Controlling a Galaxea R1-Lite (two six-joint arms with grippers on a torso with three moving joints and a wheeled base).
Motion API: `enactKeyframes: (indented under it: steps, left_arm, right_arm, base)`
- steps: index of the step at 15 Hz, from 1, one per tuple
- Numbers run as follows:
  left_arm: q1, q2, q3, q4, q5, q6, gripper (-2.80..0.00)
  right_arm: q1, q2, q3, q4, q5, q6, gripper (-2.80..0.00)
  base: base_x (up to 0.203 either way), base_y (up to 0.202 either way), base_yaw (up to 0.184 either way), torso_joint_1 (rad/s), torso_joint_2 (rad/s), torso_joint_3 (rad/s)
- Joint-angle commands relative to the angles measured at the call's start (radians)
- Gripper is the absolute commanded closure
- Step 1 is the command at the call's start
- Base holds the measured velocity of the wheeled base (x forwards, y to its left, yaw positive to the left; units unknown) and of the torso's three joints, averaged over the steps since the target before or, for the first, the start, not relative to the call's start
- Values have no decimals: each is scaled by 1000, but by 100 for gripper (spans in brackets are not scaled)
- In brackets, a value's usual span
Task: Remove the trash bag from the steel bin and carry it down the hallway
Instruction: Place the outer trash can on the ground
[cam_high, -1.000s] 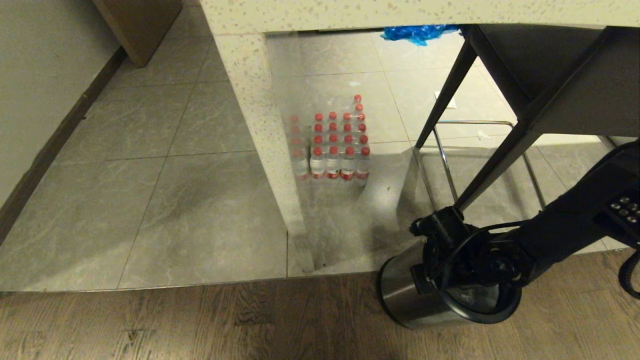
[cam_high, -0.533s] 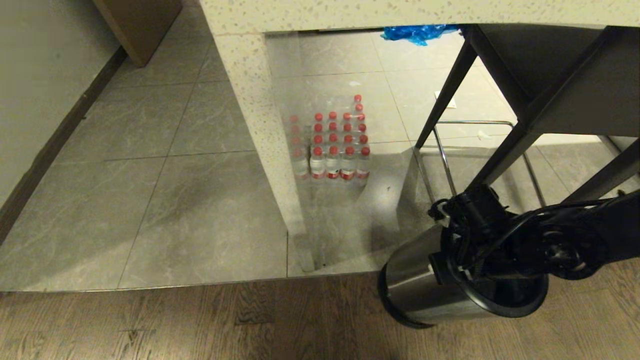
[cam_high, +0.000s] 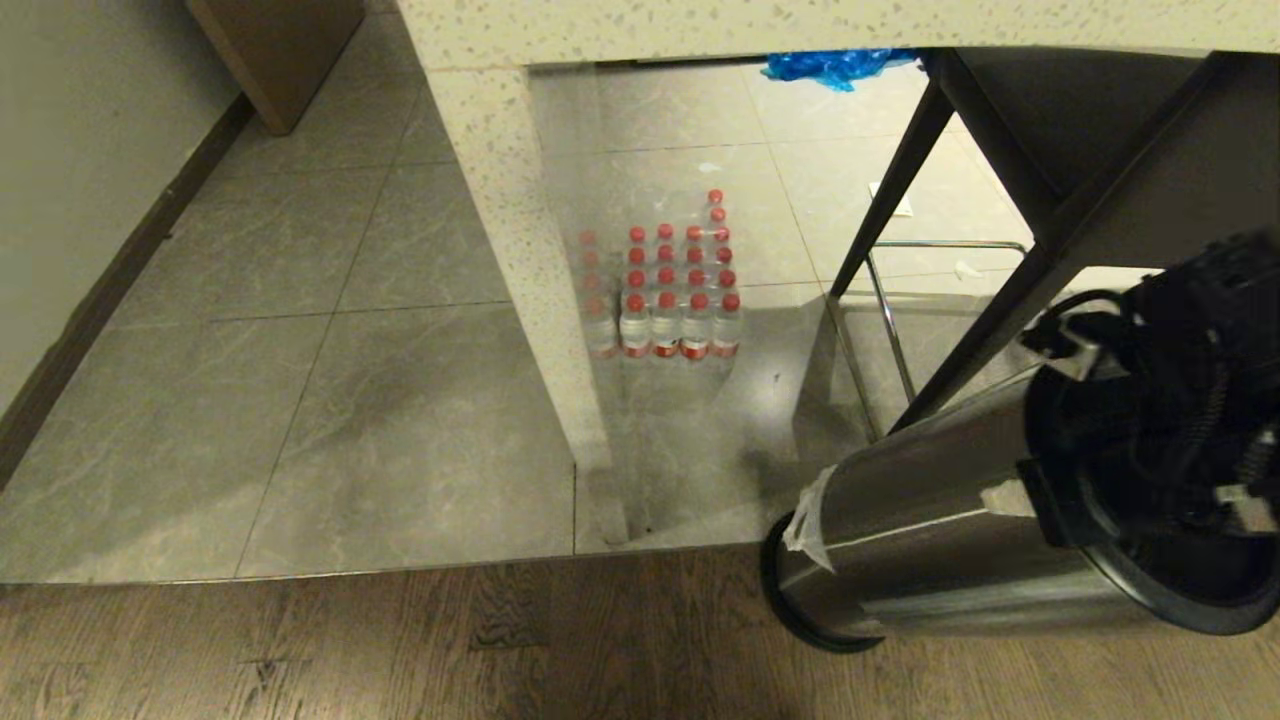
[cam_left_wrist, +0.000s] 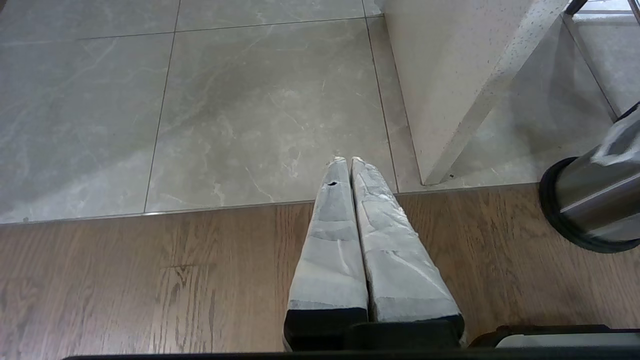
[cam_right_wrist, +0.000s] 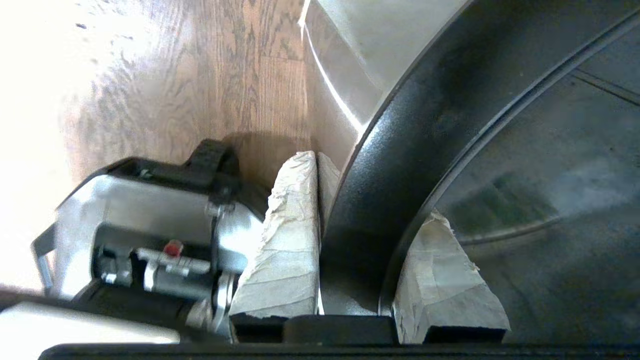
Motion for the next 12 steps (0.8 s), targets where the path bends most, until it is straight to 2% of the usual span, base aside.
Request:
enactKeyframes:
  steps: [1, 5, 8, 10, 12]
  left_arm:
    - [0, 2, 2, 0, 0, 0, 0]
    - [0, 1, 2, 0, 0, 0, 0]
    - [0, 2, 2, 0, 0, 0, 0]
    - [0, 1, 2, 0, 0, 0, 0]
    - [0, 0, 0, 0, 0, 0, 0]
  right_arm:
    - [0, -128, -67, 117, -1, 5, 0]
    - [-1, -213, -172, 228, -8, 20, 0]
    - [-5, -271, -227, 356, -62, 47, 0]
    - [-46, -304, -216, 420, -120, 52, 0]
    - [-136, -329, -175, 420, -133, 53, 0]
  base:
    - [0, 0, 0, 0, 0, 0]
    - [0, 0, 0, 0, 0, 0]
    - [0, 0, 0, 0, 0, 0]
    - [0, 0, 0, 0, 0, 0]
    - [0, 0, 0, 0, 0, 0]
